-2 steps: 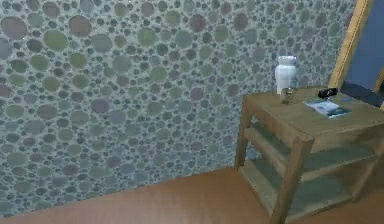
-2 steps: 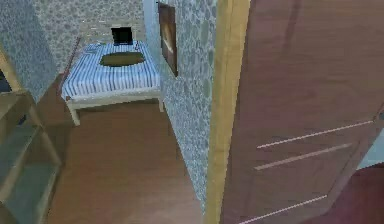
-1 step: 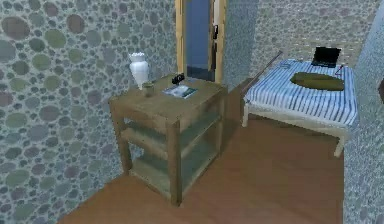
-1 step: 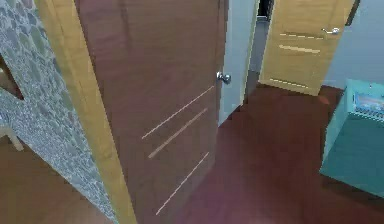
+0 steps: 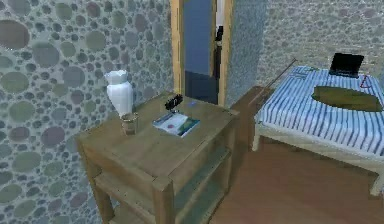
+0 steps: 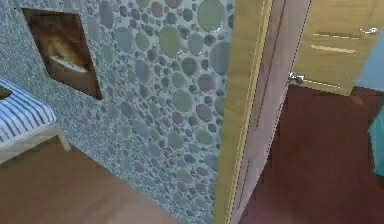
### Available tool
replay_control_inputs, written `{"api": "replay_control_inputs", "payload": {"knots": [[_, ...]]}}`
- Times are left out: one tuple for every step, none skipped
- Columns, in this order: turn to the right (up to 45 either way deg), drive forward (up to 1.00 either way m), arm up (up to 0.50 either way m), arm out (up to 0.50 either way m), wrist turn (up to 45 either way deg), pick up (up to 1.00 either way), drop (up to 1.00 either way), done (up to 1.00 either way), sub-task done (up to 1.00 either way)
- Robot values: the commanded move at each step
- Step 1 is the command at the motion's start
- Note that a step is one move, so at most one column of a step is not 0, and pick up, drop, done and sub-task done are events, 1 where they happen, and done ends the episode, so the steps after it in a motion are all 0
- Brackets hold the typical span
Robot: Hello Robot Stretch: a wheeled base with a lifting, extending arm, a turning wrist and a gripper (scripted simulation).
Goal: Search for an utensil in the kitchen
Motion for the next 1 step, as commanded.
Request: {"api": "replay_control_inputs", "payload": {"knots": [[33.0, 0.0, 0.0, 0.0, 0.0, 0.0, 0.0, 0.0, 0.0]]}}
